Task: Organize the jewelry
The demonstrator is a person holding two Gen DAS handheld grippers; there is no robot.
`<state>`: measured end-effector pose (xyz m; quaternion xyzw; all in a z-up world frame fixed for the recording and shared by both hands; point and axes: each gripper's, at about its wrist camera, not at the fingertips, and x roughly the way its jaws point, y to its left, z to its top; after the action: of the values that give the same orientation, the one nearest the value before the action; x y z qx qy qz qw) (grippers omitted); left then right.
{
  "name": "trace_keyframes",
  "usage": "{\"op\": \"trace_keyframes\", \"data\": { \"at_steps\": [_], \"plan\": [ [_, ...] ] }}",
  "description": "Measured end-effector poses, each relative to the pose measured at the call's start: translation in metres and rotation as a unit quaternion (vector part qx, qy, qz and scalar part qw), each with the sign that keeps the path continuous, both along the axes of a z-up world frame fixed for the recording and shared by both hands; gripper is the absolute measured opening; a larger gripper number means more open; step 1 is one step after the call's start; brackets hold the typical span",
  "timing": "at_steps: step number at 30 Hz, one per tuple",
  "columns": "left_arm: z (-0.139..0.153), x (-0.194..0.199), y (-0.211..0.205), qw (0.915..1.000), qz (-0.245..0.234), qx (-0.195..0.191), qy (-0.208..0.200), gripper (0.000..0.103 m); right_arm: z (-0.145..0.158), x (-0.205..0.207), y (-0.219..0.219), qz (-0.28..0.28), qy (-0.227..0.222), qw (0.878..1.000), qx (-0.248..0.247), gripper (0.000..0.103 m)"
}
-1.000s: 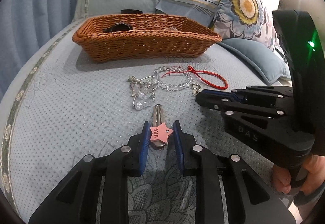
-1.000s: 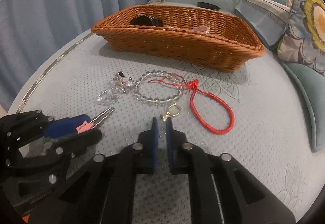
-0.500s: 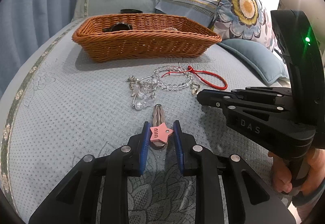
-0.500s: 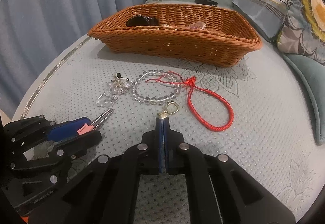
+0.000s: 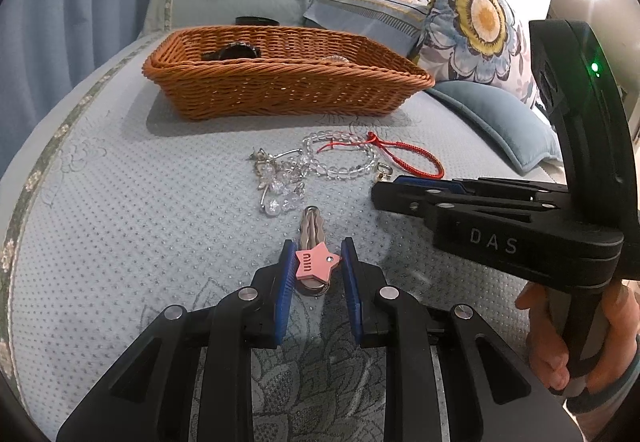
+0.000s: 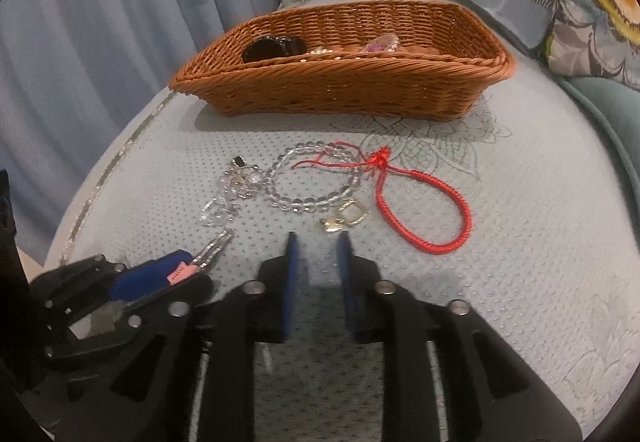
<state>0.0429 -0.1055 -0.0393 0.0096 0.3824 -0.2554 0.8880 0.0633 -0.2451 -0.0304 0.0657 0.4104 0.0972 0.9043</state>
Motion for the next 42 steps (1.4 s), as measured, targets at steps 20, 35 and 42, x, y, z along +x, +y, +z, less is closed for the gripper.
{"op": "trace_keyframes", "data": {
  "at_steps": [20,35,42],
  "plan": [
    [-0.001,0.001,0.005,0.9998,-0.006,-0.018,0.004,0.021,-0.002,0.004,0.007,-0.030,-0.017,0.997,-0.062,0.000],
    [-0.001,0.001,0.005,0.9998,-0.006,-0.018,0.005,0.021,0.001,0.004,0.007,-0.025,-0.007,0.999,-0.047,0.015],
    [-0.002,0.002,0.008,0.9996,-0.008,-0.025,0.009,0.021,0.002,0.019,0.015,-0.039,-0.004,0.996,-0.079,0.025]
  ]
}}
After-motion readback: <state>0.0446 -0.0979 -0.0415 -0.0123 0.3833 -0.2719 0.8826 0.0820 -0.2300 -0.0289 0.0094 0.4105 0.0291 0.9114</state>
